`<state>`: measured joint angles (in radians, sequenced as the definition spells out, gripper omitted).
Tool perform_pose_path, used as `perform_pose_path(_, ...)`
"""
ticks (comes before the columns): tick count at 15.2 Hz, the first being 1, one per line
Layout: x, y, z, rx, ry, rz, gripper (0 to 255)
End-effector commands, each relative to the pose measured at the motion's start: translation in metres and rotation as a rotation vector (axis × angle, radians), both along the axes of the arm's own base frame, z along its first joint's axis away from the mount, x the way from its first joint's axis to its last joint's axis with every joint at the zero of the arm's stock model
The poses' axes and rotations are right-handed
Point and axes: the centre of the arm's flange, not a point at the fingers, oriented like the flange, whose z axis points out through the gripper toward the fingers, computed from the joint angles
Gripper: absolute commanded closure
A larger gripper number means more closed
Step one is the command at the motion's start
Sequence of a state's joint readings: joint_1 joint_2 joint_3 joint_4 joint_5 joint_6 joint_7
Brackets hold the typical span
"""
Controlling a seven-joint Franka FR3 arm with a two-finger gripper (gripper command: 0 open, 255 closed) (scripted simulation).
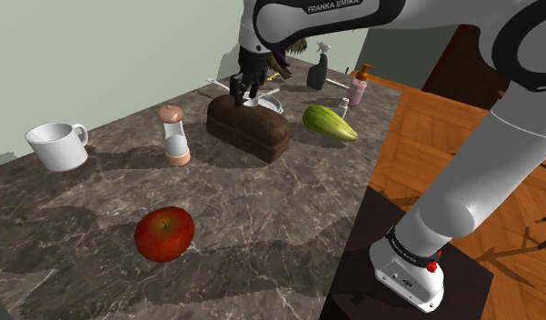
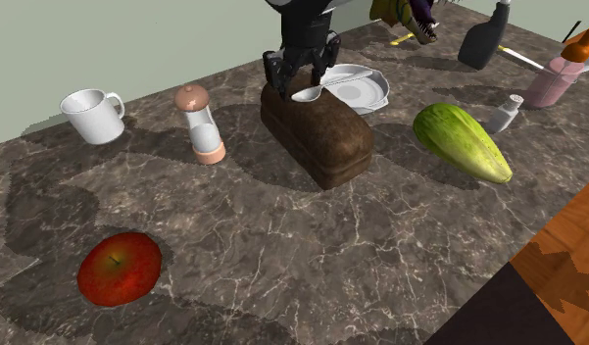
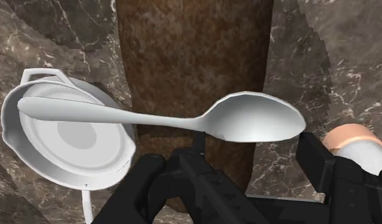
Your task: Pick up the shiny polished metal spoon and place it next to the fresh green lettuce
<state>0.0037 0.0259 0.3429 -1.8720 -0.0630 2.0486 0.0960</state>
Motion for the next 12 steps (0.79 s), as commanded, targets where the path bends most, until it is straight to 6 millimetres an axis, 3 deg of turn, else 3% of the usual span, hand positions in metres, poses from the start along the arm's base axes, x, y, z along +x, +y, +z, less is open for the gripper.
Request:
perform_pose_path(1,0.004,-0.026,0.002,0.000,0.000,0.002,255)
perform_pose_path(12,0.029,-0.169,0.002,0.000,0.000,0.002,255)
